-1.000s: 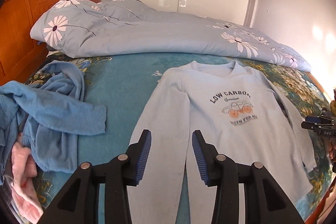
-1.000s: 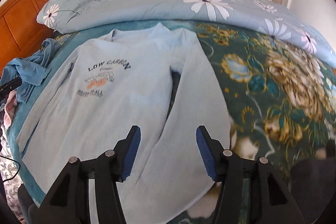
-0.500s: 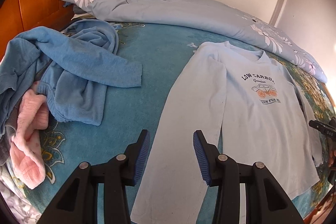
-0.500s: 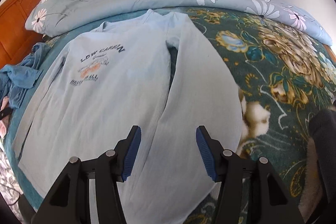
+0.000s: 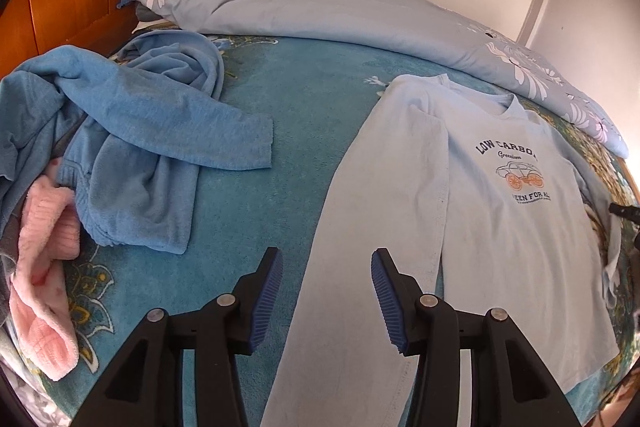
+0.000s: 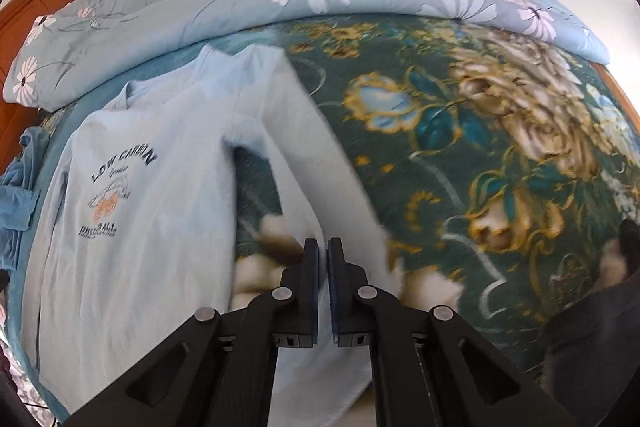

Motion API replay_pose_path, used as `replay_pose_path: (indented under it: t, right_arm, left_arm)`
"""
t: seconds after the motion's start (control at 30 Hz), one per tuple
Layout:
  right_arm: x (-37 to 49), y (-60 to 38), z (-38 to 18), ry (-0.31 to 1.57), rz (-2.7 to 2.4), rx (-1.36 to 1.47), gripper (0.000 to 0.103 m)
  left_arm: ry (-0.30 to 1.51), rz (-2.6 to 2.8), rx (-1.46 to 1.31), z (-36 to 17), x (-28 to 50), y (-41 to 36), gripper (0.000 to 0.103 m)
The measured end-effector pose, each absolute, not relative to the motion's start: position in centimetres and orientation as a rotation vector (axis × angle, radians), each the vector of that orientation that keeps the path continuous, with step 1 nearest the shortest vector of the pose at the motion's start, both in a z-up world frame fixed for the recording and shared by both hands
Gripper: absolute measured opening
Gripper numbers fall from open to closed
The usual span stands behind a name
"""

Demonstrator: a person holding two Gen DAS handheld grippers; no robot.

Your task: Fold clothes

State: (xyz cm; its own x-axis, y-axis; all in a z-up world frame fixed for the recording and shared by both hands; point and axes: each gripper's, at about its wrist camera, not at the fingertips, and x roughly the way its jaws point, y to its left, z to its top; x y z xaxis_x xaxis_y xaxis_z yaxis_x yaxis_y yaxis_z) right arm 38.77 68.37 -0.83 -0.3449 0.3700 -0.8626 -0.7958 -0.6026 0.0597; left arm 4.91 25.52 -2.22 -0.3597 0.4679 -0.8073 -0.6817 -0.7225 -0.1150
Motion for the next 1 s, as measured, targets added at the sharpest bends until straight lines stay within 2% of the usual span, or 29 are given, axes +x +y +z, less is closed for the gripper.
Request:
replay_pose_path:
  t: [0.07, 0.27, 0.4, 0.63, 0.73, 0.8, 0.83, 1.0]
  right_arm:
    - [40.2, 70.1, 0.8, 0.601, 1.959, -1.073, 0.004]
    - [41.9, 75.6, 4.3, 0.327, 1.697, -0.982, 0.003]
    - [41.8, 76.7, 2.9, 0.369, 1.68, -0.957, 0.003]
    - [38.4, 70.4, 5.5, 0.304, 1.92, -0.86, 0.003]
    - [36.3, 67.2, 6.0, 0.268, 2.025, -0.89, 0.003]
    - [35.0, 65.1, 5.9, 0.241, 2.085, -0.922, 0.003]
    - [34.5, 64.1, 5.8, 0.233, 2.116, -0.939, 0.003]
    - [32.1, 60.4, 5.5, 0.212, 2.221, -0.997, 0.003]
  left_arm:
    - [0.322, 2.105, -1.157, -2.8, 4.4, 25.6, 0.051]
    - [0.326, 2.071, -1.226, -4.8, 2.7, 25.9, 0.051]
    - [0.274, 2.04, -1.275, -6.1, 2.6, 25.3, 0.051]
    - [0.301, 2.018, -1.265, -6.3, 3.9, 25.3, 0.051]
    - [0.304, 2.0, -1.261, -6.1, 4.7, 25.2, 0.036]
    - [0.318, 2.0, -1.266, -6.3, 5.1, 25.1, 0.01]
    - [0.313, 1.996, -1.264, -6.2, 5.2, 25.1, 0.006]
    - [0.385, 2.074, -1.173, -3.8, 4.3, 25.1, 0.003]
